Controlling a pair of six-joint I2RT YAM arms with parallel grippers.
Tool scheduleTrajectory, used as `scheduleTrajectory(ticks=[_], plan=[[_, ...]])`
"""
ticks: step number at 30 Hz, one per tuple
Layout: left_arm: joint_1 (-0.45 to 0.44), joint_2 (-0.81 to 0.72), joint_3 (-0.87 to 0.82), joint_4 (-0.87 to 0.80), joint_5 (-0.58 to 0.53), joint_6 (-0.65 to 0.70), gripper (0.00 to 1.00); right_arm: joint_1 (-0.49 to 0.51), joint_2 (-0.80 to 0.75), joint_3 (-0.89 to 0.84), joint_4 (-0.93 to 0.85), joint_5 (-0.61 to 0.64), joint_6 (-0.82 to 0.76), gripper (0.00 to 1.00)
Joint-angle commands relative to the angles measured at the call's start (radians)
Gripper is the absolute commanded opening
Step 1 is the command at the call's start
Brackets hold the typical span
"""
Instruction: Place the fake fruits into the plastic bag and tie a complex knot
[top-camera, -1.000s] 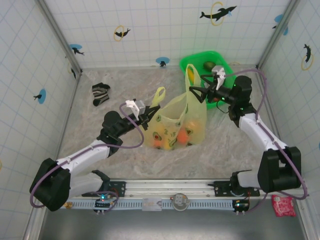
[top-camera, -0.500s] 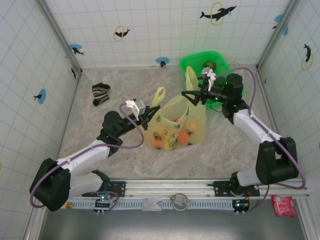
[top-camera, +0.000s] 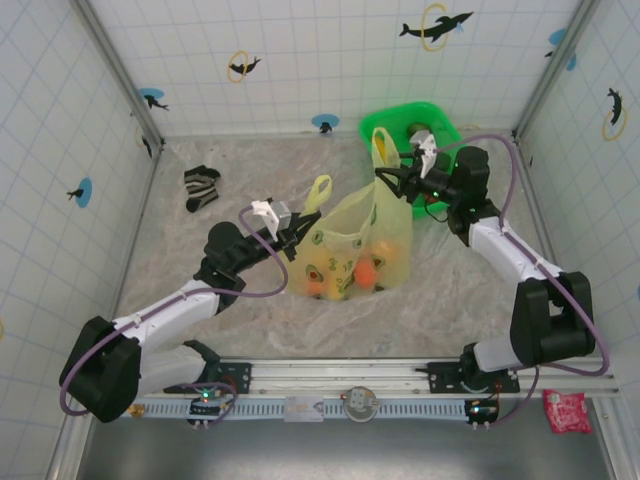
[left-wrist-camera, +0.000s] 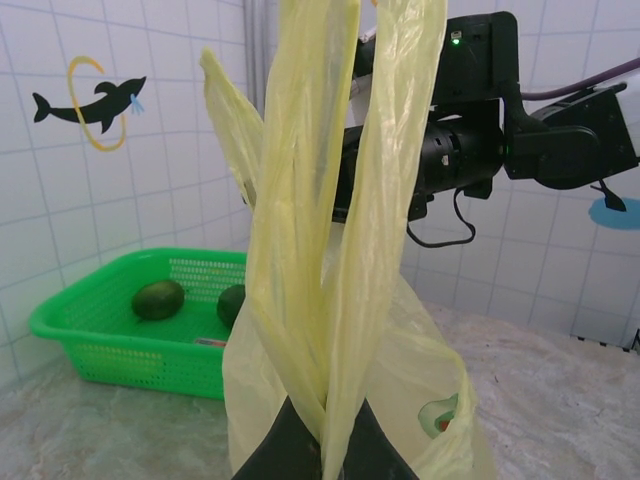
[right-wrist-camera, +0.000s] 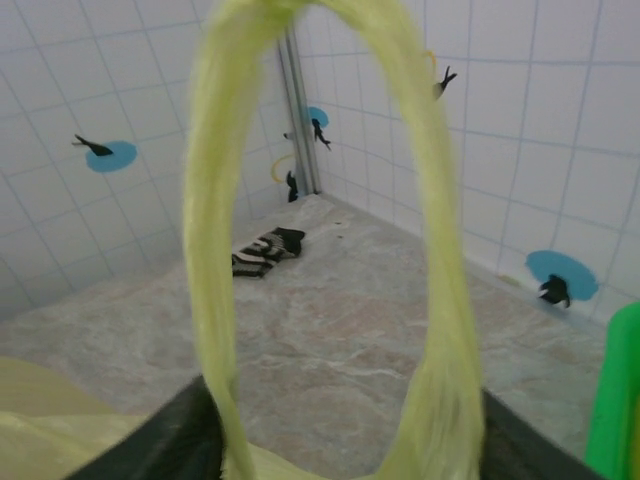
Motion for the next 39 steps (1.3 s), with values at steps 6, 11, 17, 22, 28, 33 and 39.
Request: scheduleTrajectory(ticks=[6, 11, 17, 22, 28, 33, 39], plan=[[0.006, -0.005, 0.012, -0.003, 0.022, 0.011, 0.00, 0.077, -0.093, -0.004, -0.023, 0.031, -0.145, 0.11], [0.007, 0.001, 0.039, -0.041, 0.021, -0.001, 0.00, 0.162, -0.205, -0.076, -0.061, 0.228, -0.287, 0.05], [-0.003, 0.032, 0.152, -0.223, -0.037, -0.082, 0.00, 0.223, -0.342, -0.211, 0.001, 0.273, -0.401, 0.00], [-0.039, 0.106, 0.324, -0.468, -0.014, -0.118, 0.00, 0.257, -0.408, -0.278, 0.028, 0.253, -0.445, 0.00], [-0.041, 0.113, 0.331, -0.517, 0.104, -0.136, 0.00, 0.335, -0.371, -0.229, -0.046, 0.296, -0.509, 0.00], [-0.044, 0.087, 0.313, -0.525, 0.154, -0.087, 0.03, 0.398, -0.300, -0.144, -0.147, 0.329, -0.558, 0.00], [-0.052, 0.080, 0.315, -0.523, 0.216, -0.057, 0.14, 0.437, -0.246, -0.085, -0.198, 0.353, -0.571, 0.00]])
